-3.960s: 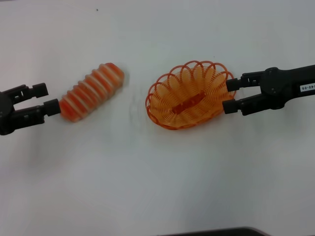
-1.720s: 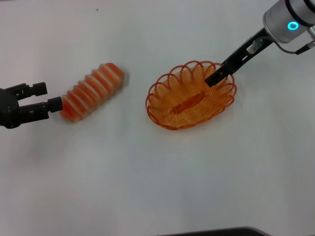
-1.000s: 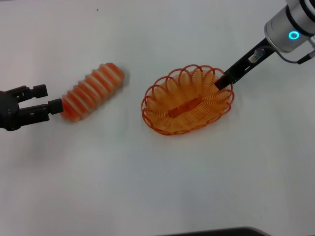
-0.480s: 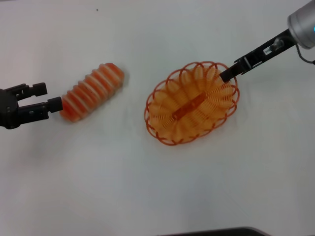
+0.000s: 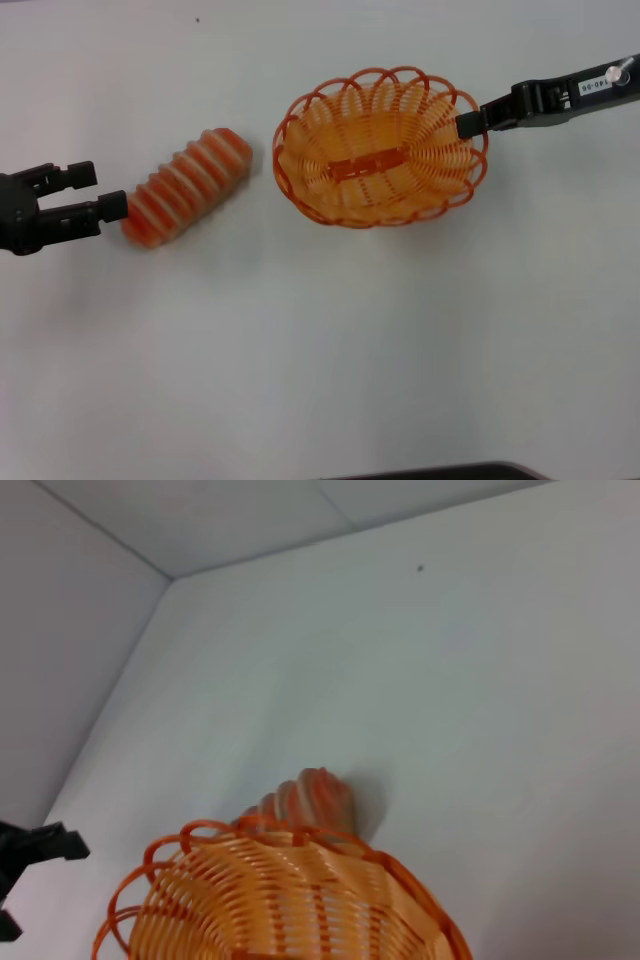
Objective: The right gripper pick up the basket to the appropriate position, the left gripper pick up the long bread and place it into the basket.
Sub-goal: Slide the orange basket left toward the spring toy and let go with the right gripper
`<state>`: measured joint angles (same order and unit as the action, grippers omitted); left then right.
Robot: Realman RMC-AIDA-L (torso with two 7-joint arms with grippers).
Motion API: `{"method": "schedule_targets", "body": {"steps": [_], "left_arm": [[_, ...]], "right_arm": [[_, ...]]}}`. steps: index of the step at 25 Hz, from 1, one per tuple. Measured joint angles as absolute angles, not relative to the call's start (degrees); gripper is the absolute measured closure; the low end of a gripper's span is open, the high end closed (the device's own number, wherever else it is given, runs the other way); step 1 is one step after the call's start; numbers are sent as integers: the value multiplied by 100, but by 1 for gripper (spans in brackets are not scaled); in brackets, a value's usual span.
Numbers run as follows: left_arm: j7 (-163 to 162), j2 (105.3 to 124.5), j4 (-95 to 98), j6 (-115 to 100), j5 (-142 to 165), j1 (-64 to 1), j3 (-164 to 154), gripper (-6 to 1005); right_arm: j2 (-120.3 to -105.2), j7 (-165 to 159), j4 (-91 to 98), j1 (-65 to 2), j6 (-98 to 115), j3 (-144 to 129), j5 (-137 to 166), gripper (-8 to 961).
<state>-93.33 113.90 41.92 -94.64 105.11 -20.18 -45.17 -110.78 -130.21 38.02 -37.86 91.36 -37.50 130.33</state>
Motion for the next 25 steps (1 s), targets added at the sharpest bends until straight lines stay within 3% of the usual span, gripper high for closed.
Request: {"method": "schedule_targets", "body": {"steps": [8, 15, 20, 25], "left_arm": [[-9333, 11390, 4193, -9431, 10511, -2109, -4518, 140], [-9334, 11397, 4192, -9387, 10511, -2149, -4518, 140], [-9363, 11408, 4192, -9383, 10511, -2173, -4518, 140], [-9386, 11382, 4192, -9415, 10511, -2171, -4518, 140]], "right_arm": [[-11067, -13062, 3081, -3750, 8208, -3787, 13106, 899], [-11195, -13065, 2980, -3779, 7932, -3863, 13155, 868], [-11144, -13055, 3082, -3755, 7947, -3703, 13014, 650], [-11074, -12900, 3928, -3545, 8434, -3462, 12460, 544]]}}
